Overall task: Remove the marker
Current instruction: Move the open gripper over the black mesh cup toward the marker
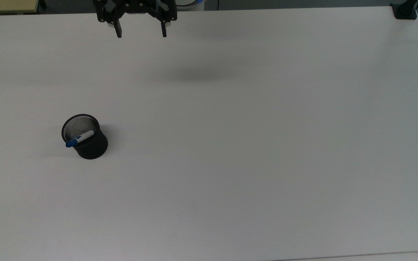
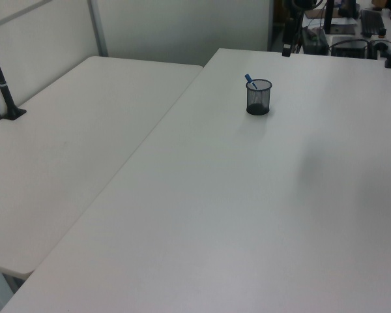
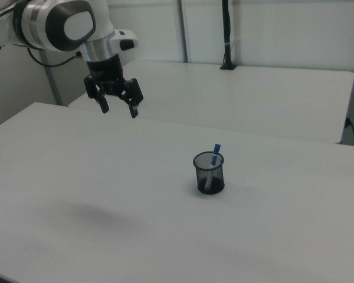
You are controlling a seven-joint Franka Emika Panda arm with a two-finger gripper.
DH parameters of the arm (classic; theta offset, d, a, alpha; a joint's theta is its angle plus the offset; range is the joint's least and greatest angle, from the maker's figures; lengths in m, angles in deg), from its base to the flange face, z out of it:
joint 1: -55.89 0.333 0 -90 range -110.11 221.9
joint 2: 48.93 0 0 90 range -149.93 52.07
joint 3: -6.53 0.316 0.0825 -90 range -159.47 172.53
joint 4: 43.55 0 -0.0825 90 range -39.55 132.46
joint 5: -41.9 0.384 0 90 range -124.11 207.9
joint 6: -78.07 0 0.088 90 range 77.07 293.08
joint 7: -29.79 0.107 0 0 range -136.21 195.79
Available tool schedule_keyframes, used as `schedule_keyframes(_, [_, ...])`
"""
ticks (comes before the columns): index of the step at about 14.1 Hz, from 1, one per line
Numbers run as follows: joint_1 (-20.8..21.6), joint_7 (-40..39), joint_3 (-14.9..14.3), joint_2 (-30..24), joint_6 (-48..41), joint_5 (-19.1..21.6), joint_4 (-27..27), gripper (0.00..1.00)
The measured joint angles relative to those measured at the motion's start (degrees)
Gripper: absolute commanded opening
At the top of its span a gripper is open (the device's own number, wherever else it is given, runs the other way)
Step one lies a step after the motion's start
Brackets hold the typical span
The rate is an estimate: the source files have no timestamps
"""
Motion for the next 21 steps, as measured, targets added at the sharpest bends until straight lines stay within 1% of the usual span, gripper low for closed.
schedule_keyframes(12, [-0.05, -0.03, 0.0, 0.0, 0.0, 0.0, -0.01, 1.0])
schedule_keyframes(17, [-1.75, -0.14, -0.59, -0.02, 0.0, 0.0, -0.67, 1.0])
schedule_keyframes(19, [-2.7, -0.32, -0.92, 0.23, 1.97, 0.0, -0.76, 1.0])
schedule_keyframes(21, [-3.35, -0.3, -1.06, 1.1, 6.53, -0.43, -0.75, 1.0])
